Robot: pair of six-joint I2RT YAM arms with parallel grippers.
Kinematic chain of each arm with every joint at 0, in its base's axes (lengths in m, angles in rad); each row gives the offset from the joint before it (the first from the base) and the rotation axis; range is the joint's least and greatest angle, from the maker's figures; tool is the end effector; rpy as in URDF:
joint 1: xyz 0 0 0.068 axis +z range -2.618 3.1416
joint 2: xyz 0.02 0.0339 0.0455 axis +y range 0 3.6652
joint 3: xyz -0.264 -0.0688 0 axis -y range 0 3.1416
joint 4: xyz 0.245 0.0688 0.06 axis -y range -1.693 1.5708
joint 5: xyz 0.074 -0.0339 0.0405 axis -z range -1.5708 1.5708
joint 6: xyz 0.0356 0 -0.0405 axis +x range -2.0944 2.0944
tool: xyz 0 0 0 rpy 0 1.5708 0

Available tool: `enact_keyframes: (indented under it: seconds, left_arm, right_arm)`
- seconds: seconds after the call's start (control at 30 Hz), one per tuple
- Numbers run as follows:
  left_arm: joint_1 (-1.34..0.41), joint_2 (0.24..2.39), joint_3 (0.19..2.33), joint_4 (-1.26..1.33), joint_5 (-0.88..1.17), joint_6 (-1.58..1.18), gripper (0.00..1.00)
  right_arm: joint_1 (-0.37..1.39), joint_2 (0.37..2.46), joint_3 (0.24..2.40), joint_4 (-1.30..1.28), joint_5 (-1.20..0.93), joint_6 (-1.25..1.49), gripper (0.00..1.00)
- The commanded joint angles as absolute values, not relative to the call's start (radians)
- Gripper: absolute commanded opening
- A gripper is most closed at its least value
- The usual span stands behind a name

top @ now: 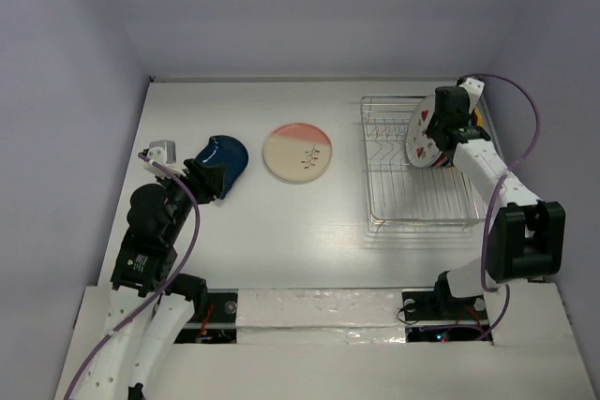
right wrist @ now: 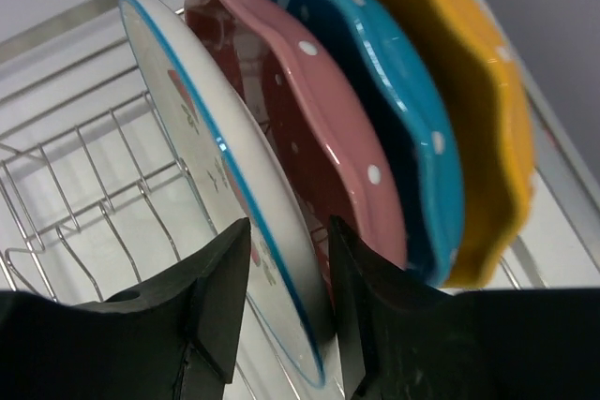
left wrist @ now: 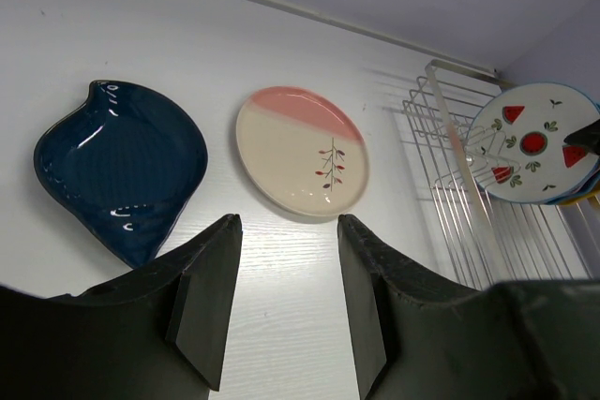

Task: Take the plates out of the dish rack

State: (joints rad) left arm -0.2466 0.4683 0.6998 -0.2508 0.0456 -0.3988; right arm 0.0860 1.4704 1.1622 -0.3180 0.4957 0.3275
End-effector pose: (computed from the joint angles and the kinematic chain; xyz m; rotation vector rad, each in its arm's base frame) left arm 0.1147 -0.0305 0.3452 -0.0868 1.6138 -0.5376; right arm 0.3308 0.0115 0.2973 0.5248 2.0613 -0.3012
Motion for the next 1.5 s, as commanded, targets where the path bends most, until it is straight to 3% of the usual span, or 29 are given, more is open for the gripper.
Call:
enact_keyframes:
  seconds: [0.0,0.2,0.3,0.37,0.47,0.87,1.17,1.3,1.47]
  left_arm:
    - [-0.242,0.474,0.698,-0.206,0.055,-0.390,0.42]
    - [-0.242,0.471,0.698,-0.206,0.055,-0.388,0.42]
    - [-0.242,0.469,0.699,-0.206,0.055,-0.390,0.42]
    - [-0.242,0.469,0.698,-0.206,0.058,-0.388,0.42]
    - [-0.242,0.472,0.698,-0.204,0.058,-0.388,0.42]
    - [-0.242,0.474,0.698,-0.204,0.055,-0.391,0.42]
    - [-0.242,0.476,0.698,-0.204,0.057,-0.390,0.42]
    - [-0.233,0.472,0.698,-0.206,0.054,-0.393,0.42]
    - [-0.233,0.465,0.698,-0.206,0.049,-0.393,0.42]
  right_arm:
    - [0.077,1.519,1.163,-0.276,0.449,0.337,0.45]
    - [0.077,1.526,1.154,-0.255,0.454,0.347,0.41]
    - [0.077,1.505,1.149,-0.247,0.469,0.338,0.29]
    - [0.077,1.470,1.146,-0.236,0.476,0.325,0.09]
    - [0.077,1.407,1.147,-0.221,0.457,0.296,0.00]
    - [0.095,1.249,1.246,-0.262,0.425,0.222,0.00]
    - [0.147,1.060,1.152,-0.152,0.126,0.366,0.00]
    - [0.208,1.077,1.077,0.054,-0.080,0.515,0.00]
    - [0.397,1.265,1.147,0.136,-0.112,0.594,0.00]
